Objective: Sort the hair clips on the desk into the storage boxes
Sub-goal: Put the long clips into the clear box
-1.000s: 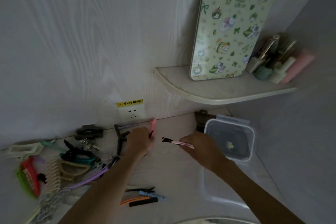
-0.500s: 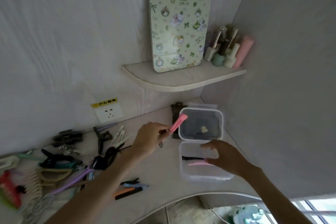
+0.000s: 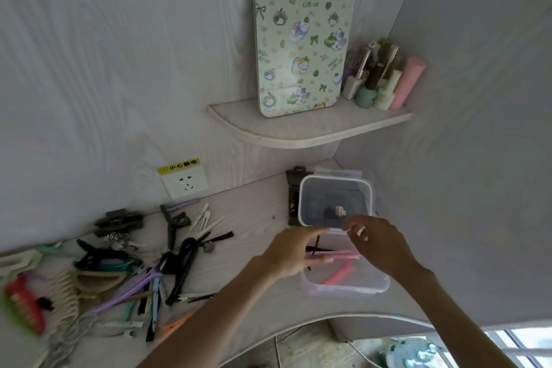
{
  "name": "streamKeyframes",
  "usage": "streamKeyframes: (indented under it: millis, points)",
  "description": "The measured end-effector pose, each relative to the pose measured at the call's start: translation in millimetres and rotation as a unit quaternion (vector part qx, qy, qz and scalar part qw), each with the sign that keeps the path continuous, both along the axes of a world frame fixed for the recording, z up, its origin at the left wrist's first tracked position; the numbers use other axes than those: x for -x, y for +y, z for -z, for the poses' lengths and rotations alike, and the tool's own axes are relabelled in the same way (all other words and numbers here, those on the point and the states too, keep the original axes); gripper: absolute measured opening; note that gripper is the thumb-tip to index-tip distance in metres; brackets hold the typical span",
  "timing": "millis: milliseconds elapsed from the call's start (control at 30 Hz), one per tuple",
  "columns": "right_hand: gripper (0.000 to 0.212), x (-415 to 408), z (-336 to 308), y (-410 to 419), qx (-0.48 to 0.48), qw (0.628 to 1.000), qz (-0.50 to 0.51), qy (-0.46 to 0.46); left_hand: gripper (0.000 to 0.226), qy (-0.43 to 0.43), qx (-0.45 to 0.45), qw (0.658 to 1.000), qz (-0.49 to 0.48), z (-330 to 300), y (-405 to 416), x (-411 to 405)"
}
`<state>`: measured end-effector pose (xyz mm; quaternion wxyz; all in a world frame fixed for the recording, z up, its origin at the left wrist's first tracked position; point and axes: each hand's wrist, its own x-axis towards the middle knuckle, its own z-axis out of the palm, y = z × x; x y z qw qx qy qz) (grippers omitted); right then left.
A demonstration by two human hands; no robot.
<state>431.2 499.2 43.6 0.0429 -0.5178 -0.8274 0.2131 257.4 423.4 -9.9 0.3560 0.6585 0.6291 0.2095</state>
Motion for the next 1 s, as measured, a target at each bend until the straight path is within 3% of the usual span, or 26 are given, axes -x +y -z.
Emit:
streamKeyframes:
  millis: [67,133,233,333,500,567,700,800,900,1000]
  points:
    - [0.017,13,-2,-6,0.002,1.000,-0.030,-0.002,0.047,-0.081,-0.031,0.994,-0.070,-5,-12,15]
    - [0.016,33,1,-12,-0.006,0.997,-0.076,0.015,0.032,-0.101,-0.073,0.978,-0.168,1,-28,39]
    - [0.019,75,11,-24,0.001,0.985,-0.165,0.046,0.025,0.040,-0.108,0.946,-0.302,23,-65,82]
    - [0.026,125,37,-40,0.018,0.965,-0.255,0.053,0.041,0.180,-0.078,0.925,-0.326,39,-105,115]
    - [0.070,205,86,-57,0.005,0.924,-0.379,-0.047,0.043,0.267,-0.078,0.895,-0.349,47,-144,142]
    - [0.078,220,102,-55,-0.033,0.906,-0.415,-0.076,0.039,0.306,-0.072,0.881,-0.352,44,-147,149]
    - [0.060,230,116,-47,-0.084,0.895,-0.437,-0.017,0.036,0.387,-0.032,0.870,-0.305,34,-142,158]
    - [0.034,229,112,-42,-0.158,0.893,-0.421,-0.023,0.031,0.375,-0.005,0.886,-0.273,31,-134,156]
    - [0.013,224,102,-42,-0.103,0.915,-0.388,-0.049,0.038,0.344,0.030,0.901,-0.264,34,-121,151]
    - [0.025,216,101,-36,-0.041,0.943,-0.321,-0.083,0.035,0.348,0.068,0.889,-0.291,36,-113,149]
